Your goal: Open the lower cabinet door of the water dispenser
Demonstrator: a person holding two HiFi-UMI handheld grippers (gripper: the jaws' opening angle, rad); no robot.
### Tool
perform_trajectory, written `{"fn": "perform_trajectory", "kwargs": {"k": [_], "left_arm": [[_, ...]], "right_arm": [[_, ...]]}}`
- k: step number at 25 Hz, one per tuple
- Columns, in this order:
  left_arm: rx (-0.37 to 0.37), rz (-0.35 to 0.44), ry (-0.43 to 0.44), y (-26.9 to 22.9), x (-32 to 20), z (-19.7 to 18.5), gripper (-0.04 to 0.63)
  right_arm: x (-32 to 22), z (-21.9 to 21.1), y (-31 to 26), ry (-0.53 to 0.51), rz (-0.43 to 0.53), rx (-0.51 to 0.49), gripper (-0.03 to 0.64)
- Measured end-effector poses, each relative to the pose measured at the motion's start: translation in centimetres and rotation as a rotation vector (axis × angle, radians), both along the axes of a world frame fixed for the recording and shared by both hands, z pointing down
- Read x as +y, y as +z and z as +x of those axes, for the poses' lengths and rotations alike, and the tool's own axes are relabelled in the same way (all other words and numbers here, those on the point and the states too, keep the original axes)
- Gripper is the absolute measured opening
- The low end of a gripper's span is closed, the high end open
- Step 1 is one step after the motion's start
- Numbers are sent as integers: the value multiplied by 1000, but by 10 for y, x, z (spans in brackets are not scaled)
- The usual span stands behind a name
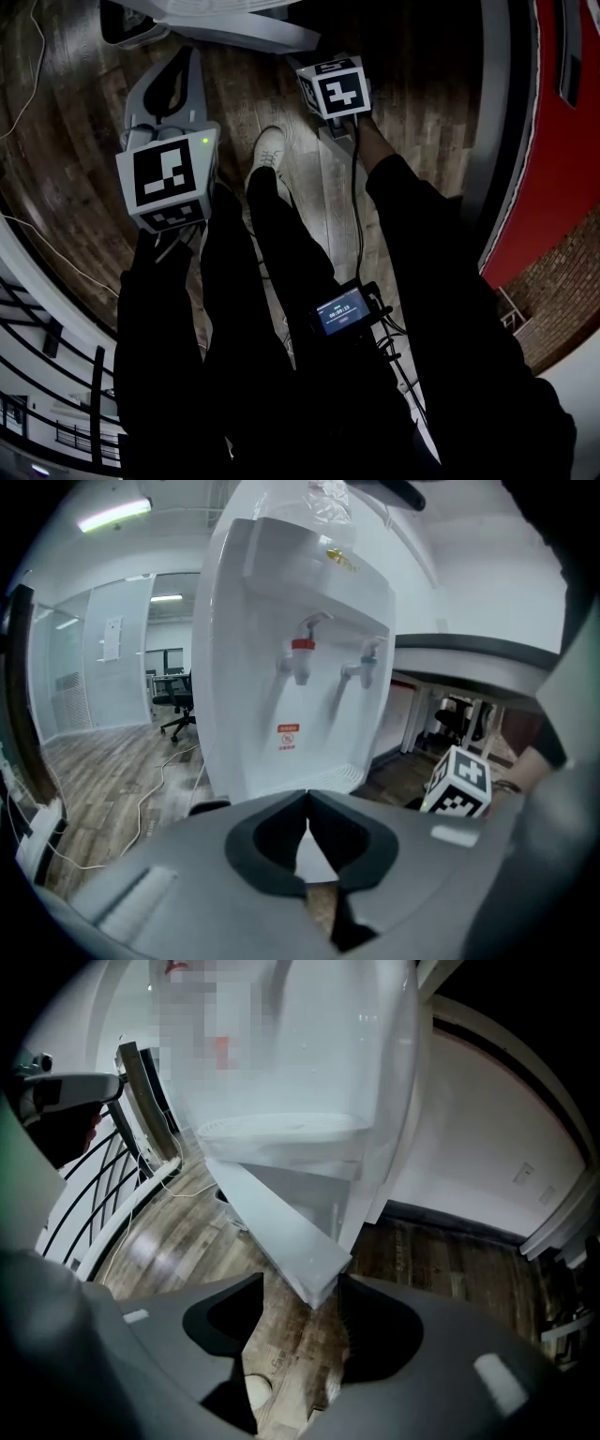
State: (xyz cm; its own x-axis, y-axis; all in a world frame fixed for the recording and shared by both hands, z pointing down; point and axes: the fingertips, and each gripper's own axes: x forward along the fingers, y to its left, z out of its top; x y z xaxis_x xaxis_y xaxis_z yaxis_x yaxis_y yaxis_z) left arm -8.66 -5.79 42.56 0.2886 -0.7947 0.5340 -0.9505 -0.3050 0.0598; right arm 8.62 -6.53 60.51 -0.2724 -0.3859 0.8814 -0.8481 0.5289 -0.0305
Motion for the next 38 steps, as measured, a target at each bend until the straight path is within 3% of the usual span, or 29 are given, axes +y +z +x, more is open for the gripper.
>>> {"fn": "perform_trajectory", "kwargs": {"k": [5,11,20,22,27,38], "left_arm": [[-38,11,-1,6,3,-5,8],[54,-69,38,20,9,2,8],[11,-127,140,45,10,24,8],[32,-133,150,48,9,28,64],[53,-179,159,66,1,37,72],[31,-170,213,85,-21,75,86]], "right_arm": [[17,0,7,-2,-17,-2,250],[22,2,10,13,-39,-2,252],[35,5,13,49,-46,-29,250],[38,4,13,62,-54,-37,249],[43,3,12,80,-61,-51,244],[51,-1,15,73,-73,-72,227]]}}
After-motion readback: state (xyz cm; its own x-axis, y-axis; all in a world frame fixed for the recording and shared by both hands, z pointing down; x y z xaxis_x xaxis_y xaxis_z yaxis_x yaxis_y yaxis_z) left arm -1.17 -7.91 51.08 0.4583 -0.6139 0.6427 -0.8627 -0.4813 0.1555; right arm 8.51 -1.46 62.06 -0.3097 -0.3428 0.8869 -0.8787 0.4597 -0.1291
